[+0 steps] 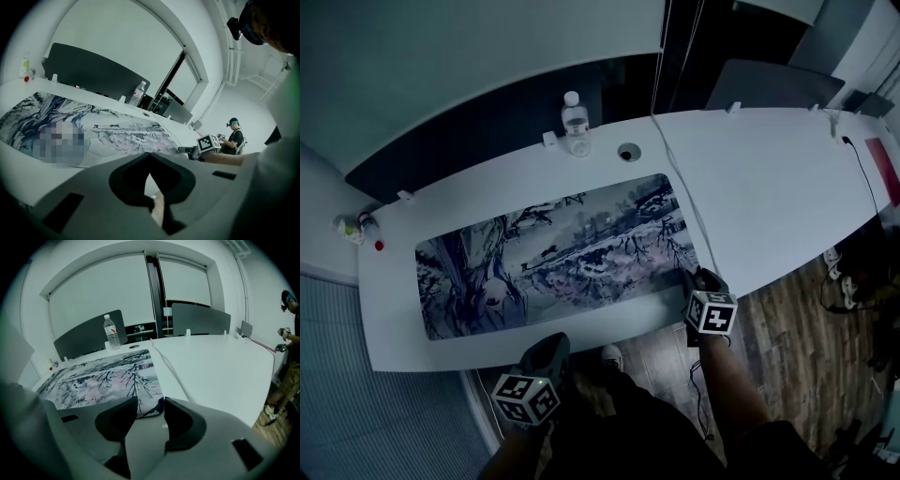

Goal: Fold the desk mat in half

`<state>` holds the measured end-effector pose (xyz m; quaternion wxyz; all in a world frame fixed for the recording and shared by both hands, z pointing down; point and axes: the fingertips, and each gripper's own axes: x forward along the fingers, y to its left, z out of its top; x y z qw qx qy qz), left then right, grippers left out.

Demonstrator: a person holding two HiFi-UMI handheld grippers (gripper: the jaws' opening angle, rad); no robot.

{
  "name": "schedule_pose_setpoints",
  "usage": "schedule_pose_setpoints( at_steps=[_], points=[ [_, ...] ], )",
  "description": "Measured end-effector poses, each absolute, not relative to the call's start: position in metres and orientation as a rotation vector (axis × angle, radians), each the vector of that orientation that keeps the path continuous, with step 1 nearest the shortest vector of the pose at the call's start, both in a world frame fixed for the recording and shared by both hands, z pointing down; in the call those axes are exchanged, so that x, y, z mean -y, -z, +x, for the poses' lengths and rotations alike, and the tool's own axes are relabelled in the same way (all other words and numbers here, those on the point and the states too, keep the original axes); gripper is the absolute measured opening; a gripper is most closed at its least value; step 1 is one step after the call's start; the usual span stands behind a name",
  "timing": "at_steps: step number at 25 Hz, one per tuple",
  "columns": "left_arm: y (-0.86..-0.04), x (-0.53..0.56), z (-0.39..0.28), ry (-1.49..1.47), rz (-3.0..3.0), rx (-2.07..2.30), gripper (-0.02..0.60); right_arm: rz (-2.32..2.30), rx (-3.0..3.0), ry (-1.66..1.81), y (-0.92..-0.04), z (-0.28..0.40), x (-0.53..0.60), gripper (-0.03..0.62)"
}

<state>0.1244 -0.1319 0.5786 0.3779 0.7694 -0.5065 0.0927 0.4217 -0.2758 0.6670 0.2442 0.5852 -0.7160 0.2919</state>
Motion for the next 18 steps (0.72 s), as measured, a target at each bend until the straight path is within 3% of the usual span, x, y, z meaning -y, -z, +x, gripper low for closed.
schedule_pose_setpoints(
  at_steps=[9, 14, 18],
  points=[
    [-0.580, 0.127, 0.121, -0.218, 1.940, 1.312, 0.006, 1.535, 1.928, -0.766, -0.673, 0.417, 0.280, 0.164],
    [-0.578, 0.125, 0.121, -0.207, 1.945, 1.319, 0.006, 1.506, 1.956, -0.782, -0.670, 0.407, 0.279, 0.066],
    [-0.578, 0.119, 0.119, -0.201, 1.943, 1.327, 0.006, 1.522, 1.954, -0.803, -0.670, 0.405, 0.277, 0.048]
  ],
)
